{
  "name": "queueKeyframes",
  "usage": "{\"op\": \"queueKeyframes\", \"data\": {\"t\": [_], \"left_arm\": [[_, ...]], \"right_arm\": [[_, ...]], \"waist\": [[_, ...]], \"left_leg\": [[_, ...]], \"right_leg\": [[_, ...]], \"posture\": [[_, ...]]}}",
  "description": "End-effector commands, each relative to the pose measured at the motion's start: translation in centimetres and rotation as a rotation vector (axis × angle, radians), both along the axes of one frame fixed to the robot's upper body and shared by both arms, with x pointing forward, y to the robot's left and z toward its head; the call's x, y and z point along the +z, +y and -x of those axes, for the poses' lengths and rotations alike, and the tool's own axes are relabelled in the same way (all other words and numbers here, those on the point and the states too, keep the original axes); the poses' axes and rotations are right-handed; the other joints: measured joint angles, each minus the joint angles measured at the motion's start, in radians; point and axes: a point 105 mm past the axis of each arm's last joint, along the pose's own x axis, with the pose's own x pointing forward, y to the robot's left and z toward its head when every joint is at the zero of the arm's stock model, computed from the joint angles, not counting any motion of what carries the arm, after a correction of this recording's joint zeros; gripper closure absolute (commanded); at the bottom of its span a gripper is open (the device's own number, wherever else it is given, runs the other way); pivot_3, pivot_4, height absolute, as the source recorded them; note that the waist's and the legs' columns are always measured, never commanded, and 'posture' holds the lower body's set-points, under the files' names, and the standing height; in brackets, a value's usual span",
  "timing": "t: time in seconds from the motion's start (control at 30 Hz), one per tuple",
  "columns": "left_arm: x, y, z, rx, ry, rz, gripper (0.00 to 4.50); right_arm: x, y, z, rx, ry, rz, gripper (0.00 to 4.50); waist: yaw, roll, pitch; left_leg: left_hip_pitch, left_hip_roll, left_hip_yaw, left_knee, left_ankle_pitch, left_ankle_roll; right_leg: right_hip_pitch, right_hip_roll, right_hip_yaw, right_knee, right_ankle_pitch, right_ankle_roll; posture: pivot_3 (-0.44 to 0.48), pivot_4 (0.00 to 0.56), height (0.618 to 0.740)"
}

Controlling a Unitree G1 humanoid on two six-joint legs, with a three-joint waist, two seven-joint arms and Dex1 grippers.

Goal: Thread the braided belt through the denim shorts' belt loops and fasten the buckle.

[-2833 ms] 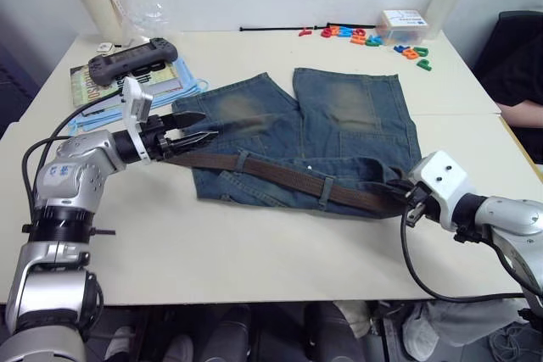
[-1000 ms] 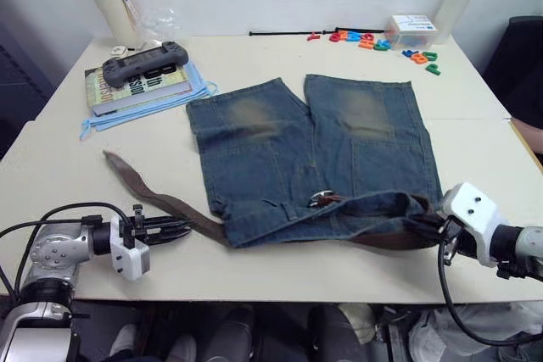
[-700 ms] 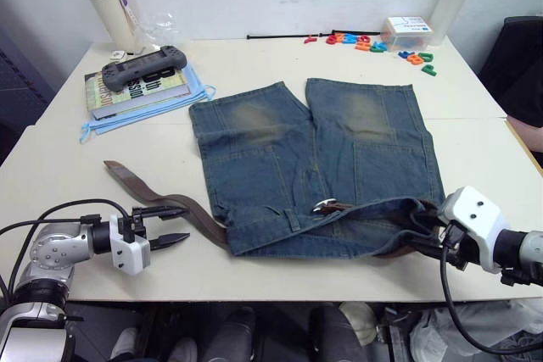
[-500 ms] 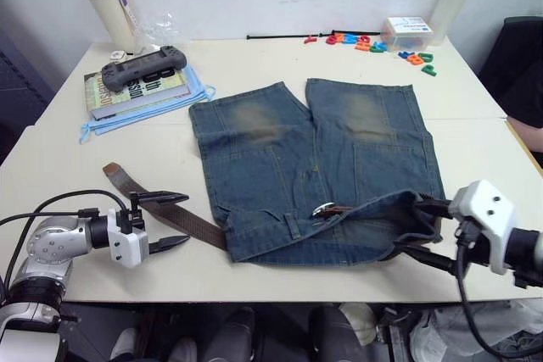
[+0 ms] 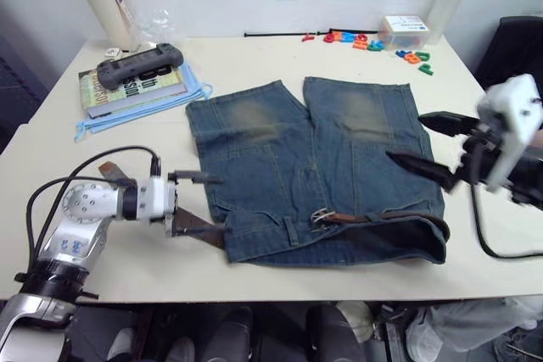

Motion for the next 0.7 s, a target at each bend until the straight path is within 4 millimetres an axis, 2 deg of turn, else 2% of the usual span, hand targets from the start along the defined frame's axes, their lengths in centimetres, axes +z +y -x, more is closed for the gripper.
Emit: {"op": "queueKeyframes", "data": {"t": [0.03, 0.1, 0.27, 0.43, 0.53, 0.6, 0.7], "left_arm": [[0.0, 0.4, -2.6, 0.138, 0.122, 0.045, 0.02], [-0.8, 0.3, -3.7, 0.195, 0.212, 0.029, 0.02], [-2.6, -0.3, -5.0, 0.262, 0.376, -0.006, 0.02], [-4.2, -0.6, -4.8, 0.272, 0.474, -0.098, 0.02], [-5.4, -0.5, -4.2, 0.26, 0.495, -0.16, 0.0], [-5.6, -0.4, -4.1, 0.257, 0.49, -0.173, 0.0], [-6.4, 0.0, -3.6, 0.251, 0.488, -0.222, 0.77]], "right_arm": [[-3.1, -1.1, -2.9, -0.126, 0.07, 0.06, 0.0], [-4.8, -1.0, -3.8, -0.134, 0.126, 0.068, 0.0], [-8.6, -0.5, -4.1, -0.106, 0.32, 0.06, 0.0], [-10.4, -0.2, -3.7, -0.069, 0.432, 0.058, 0.0], [-11.6, -0.4, -3.6, -0.077, 0.471, 0.059, 0.81], [-11.9, -0.5, -3.6, -0.081, 0.477, 0.076, 1.7], [-12.4, -0.3, -3.7, -0.078, 0.479, 0.073, 3.13]], "waist": [[0.001, 0.0, 0.0], [-0.001, -0.001, 0.0], [-0.01, -0.001, 0.001], [-0.01, -0.002, 0.001], [-0.01, -0.002, 0.0], [-0.01, -0.002, -0.001], [-0.012, -0.005, -0.004]], "left_leg": [[-0.001, 0.0, 0.0, 0.0, 0.001, -0.001], [-0.002, -0.001, 0.0, 0.0, 0.003, -0.006], [-0.005, -0.002, 0.001, 0.0, 0.004, -0.006], [-0.003, -0.001, 0.002, 0.0, 0.005, -0.008], [-0.002, -0.001, 0.002, 0.0, 0.005, -0.008], [-0.001, -0.001, 0.002, -0.001, 0.005, -0.008], [0.0, -0.001, 0.002, -0.001, 0.005, -0.008]], "right_leg": [[-0.001, 0.0, 0.0, 0.0, 0.0, 0.0], [-0.003, 0.0, 0.0, 0.0, 0.0, 0.0], [-0.006, 0.001, 0.001, 0.001, 0.0, 0.0], [-0.006, 0.001, 0.001, 0.002, 0.0, 0.0], [-0.005, 0.001, 0.001, 0.004, 0.0, 0.0], [-0.004, 0.001, 0.001, 0.004, 0.0, 0.0], [-0.004, 0.001, 0.001, 0.004, 0.0, -0.001]], "posture": [[0.0, 0.15, 0.654], [0.0, 0.15, 0.654], [0.0, 0.15, 0.654], [0.0, 0.15, 0.654], [0.0, 0.15, 0.654], [0.0, 0.15, 0.654], [0.0, 0.15, 0.654]]}}
